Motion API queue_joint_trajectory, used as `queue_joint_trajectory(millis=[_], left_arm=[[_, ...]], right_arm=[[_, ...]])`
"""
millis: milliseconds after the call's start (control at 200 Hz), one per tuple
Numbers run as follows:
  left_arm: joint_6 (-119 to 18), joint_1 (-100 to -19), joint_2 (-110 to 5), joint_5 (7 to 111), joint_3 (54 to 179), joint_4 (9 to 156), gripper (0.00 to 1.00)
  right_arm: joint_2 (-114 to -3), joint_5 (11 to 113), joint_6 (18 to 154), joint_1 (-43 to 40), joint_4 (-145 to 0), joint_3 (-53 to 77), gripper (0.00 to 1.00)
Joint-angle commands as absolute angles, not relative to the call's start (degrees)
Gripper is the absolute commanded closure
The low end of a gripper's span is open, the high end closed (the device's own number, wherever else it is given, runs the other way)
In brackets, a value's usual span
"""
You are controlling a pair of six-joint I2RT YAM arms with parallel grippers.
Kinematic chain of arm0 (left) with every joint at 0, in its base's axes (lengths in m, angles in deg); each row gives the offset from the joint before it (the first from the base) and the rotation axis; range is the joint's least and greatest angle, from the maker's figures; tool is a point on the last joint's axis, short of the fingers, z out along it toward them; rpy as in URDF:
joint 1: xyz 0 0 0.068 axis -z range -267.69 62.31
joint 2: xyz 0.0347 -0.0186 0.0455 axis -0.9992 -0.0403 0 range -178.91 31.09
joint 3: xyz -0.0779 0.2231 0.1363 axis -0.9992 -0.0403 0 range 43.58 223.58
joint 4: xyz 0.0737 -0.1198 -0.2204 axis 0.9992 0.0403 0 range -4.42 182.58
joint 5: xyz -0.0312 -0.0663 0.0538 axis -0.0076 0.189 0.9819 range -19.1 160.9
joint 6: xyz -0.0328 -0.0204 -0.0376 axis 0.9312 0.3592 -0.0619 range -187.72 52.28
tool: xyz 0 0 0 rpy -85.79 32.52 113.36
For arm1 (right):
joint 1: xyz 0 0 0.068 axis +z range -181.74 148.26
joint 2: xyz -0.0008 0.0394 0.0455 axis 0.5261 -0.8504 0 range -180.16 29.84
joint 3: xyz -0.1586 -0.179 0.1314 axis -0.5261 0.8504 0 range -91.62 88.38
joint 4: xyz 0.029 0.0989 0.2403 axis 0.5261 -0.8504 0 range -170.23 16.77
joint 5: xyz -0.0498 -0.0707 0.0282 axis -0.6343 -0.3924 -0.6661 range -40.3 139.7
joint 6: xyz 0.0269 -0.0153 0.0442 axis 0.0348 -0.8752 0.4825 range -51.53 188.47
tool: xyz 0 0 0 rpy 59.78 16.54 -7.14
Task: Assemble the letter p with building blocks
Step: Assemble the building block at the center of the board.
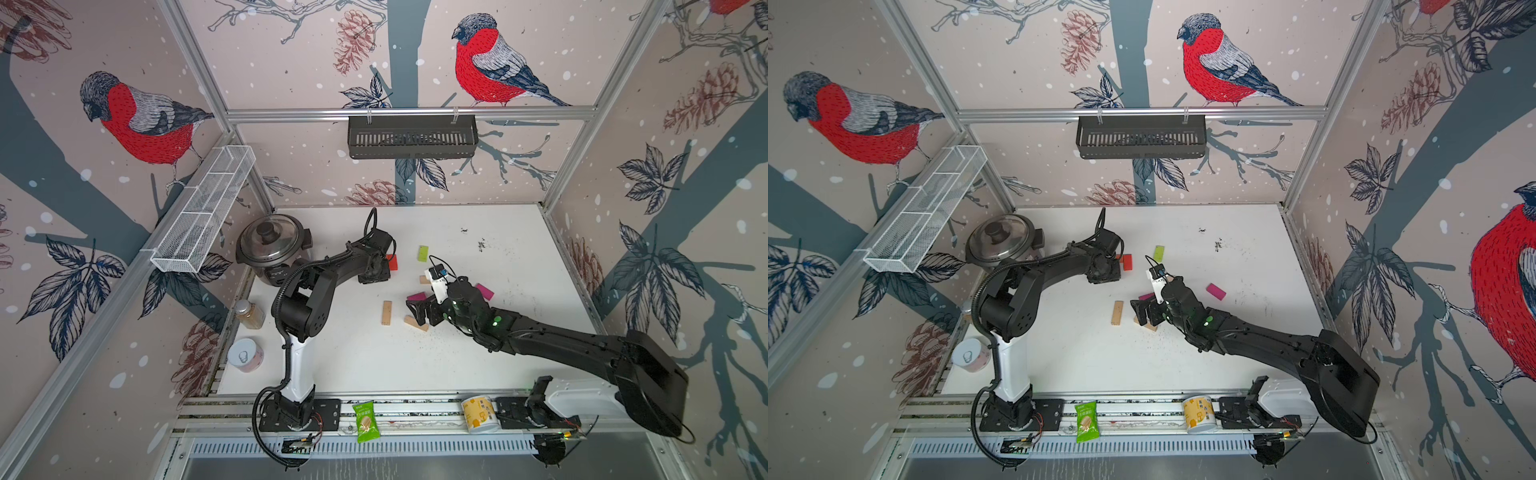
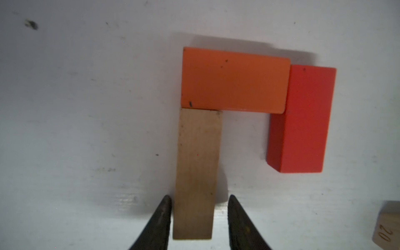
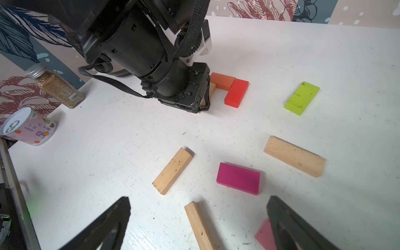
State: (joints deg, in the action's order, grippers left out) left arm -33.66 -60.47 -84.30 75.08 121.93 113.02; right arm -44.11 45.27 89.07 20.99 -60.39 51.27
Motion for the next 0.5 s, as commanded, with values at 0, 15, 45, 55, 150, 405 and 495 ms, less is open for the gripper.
queue_joint_trajectory(millis=[0, 15, 45, 55, 150, 405, 495], left_arm=[[-33.49, -60.35, -84.22, 73.87, 121.88, 114.49, 0.57], [-33.53, -60.35, -84.30, 73.91, 121.97, 114.49, 0.57], [-33.45, -60.35, -84.39, 74.01, 121.90, 114.52, 0.57], [-33.49, -60.35, -84.44, 74.05, 121.96, 114.57, 0.57], [-33.45, -60.35, -84.66, 74.24, 122.02, 114.58, 0.57], [-33.42, -60.35, -84.92, 74.07, 122.10, 114.24, 0.58], [-33.44, -60.36, -85.18, 74.03, 122.25, 114.23, 0.59]], right_arm=[[-44.23, 44.77, 88.00, 21.23, -59.61, 50.72, 0.00], [-44.25, 44.62, 88.04, 21.20, -59.65, 50.68, 0.00], [-44.34, 44.62, 88.05, 21.24, -59.71, 50.67, 0.00], [-44.38, 44.60, 88.07, 21.28, -59.70, 50.67, 0.00], [-44.54, 44.51, 87.98, 21.40, -59.73, 50.62, 0.00], [-45.14, 44.27, 87.72, 21.62, -59.96, 50.23, 0.00], [-45.30, 44.04, 87.68, 21.84, -60.04, 50.09, 0.00]])
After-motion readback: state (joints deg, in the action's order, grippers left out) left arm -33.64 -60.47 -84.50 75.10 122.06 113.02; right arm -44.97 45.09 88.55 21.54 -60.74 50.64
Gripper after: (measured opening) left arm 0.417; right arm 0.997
